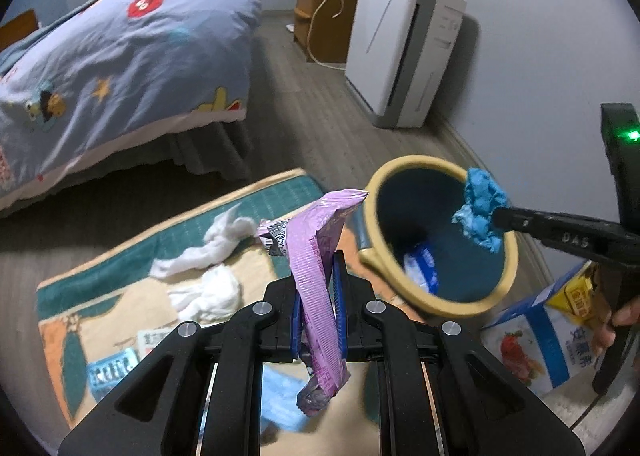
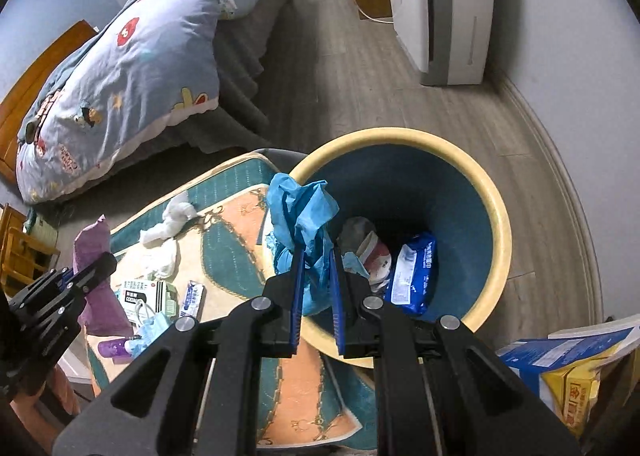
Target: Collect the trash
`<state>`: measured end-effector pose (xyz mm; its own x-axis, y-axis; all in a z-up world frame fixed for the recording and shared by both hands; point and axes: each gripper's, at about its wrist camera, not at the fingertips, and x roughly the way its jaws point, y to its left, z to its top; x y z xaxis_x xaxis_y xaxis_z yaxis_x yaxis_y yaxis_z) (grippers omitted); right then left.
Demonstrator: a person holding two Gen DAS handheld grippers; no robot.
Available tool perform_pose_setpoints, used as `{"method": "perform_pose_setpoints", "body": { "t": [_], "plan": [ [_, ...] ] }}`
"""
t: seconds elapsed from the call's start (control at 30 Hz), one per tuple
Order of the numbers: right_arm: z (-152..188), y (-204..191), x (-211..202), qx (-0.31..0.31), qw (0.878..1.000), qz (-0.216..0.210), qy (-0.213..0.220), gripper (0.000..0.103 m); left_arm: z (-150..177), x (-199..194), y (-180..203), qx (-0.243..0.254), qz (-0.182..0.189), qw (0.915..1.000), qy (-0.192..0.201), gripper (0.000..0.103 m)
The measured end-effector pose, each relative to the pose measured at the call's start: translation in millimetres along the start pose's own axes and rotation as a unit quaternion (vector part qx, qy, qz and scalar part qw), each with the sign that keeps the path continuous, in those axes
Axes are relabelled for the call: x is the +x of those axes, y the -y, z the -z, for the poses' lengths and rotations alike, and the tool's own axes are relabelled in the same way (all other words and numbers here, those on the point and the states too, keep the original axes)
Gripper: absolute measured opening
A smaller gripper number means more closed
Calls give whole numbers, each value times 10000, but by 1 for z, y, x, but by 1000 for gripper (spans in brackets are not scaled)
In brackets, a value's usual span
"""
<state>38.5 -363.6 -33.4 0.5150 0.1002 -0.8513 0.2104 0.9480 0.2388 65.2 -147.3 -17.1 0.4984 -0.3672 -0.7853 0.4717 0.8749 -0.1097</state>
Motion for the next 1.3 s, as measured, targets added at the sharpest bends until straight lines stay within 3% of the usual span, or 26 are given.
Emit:
{"method": "perform_pose_setpoints", "body": {
  "t": [0.23, 0.57, 0.93, 1.23, 1.3],
  "plan": [
    [0, 12, -2, 64, 10000, -21, -20, 12, -1, 5, 30, 456, 16, 9990, 23, 14],
    [-4, 34, 3, 433, 9990, -16, -101, 12, -4, 18, 45, 532, 138, 9985, -6, 14],
    [-3, 71, 3, 938, 9953, 227, -92, 12, -15, 57, 91, 752, 646, 9951, 32, 14],
    [-5, 84, 6, 1073, 9934, 396, -56, 13, -18, 77, 111, 877, 723, 9935, 101, 18],
    [-6, 85, 4, 1122, 9929, 403, 14, 13, -21, 76, 110, 832, 736, 9936, 191, 25]
  ]
}}
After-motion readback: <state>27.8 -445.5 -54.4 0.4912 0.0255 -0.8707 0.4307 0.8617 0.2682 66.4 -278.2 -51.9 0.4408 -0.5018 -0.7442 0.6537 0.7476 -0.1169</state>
